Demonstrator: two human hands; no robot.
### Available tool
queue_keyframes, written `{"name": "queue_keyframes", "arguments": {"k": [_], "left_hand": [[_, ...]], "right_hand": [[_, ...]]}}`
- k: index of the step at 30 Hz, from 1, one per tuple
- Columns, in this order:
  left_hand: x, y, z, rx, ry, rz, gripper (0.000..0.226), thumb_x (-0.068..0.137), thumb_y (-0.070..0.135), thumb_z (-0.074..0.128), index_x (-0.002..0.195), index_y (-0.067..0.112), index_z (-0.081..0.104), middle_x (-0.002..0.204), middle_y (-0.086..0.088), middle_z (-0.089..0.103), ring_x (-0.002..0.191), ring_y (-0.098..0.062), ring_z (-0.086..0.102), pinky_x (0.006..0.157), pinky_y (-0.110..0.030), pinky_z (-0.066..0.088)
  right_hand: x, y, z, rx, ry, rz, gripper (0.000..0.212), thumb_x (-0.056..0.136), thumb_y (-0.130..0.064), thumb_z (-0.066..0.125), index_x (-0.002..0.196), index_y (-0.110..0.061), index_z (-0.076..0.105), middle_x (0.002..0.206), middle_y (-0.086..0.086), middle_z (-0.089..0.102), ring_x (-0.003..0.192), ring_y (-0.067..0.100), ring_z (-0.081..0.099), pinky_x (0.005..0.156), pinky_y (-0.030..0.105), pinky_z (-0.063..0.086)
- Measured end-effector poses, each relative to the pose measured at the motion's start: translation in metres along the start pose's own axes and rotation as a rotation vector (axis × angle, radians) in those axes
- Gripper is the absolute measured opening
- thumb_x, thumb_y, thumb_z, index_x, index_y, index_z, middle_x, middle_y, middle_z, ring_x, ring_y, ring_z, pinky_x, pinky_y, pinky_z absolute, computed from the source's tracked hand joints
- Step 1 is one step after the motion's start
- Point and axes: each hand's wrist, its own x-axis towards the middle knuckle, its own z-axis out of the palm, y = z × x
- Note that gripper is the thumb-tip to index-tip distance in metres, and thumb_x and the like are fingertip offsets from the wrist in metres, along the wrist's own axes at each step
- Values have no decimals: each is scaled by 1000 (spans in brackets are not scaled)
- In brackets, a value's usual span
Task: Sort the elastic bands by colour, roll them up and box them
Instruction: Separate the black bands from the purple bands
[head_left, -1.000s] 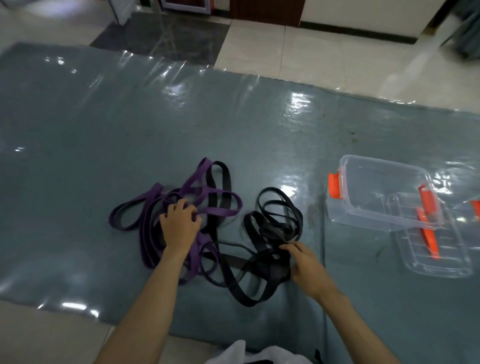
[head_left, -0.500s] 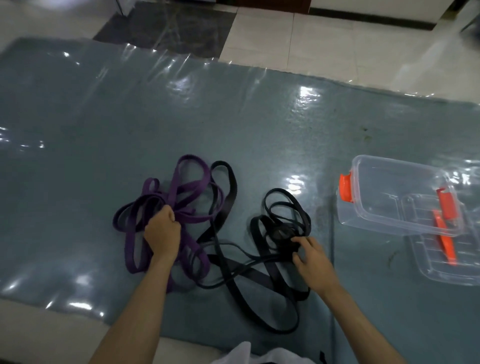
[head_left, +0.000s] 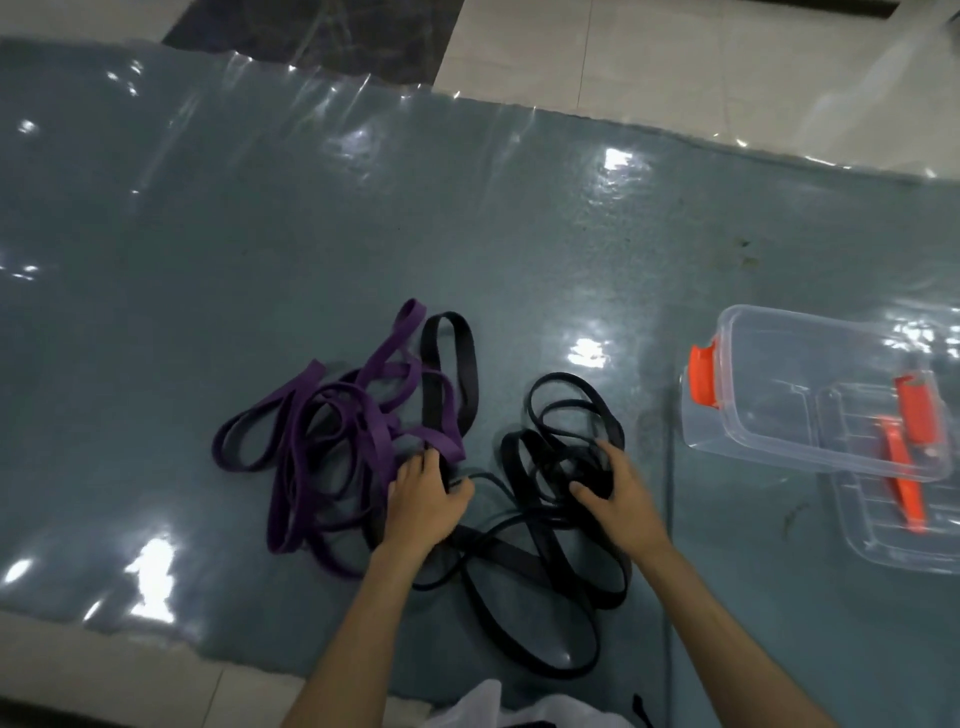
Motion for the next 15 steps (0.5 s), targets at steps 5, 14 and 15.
{"name": "queue_keyframes", "arguments": {"k": [5,14,15], "left_hand": [[3,1,20,219,-91,33,118,76,89,58,161,16,21,169,-18,17,156,-36,17,126,-50,14],[-25,4,35,237,169,106,59,98,10,60,151,16,37,148,-12,49,120,-28,60,102,-37,49],[-30,4,36,182,180,110,59,97,6,59,151,16,38,145,-11,51,118,-28,61,100,-38,51]], "right_hand": [[1,6,8,-87,-8,-22,85,77,-48,89,150,-37,45,126,3,46,121,29,58,104,30,45],[-38,16,41,-398,-136,-156,104,81,-24,86,162,-34,22,154,10,23,137,33,45,111,44,50],[-41,14,43,-410,-99,-149,98,84,-16,81,162,-33,23,151,11,27,133,34,49,108,43,53]]}}
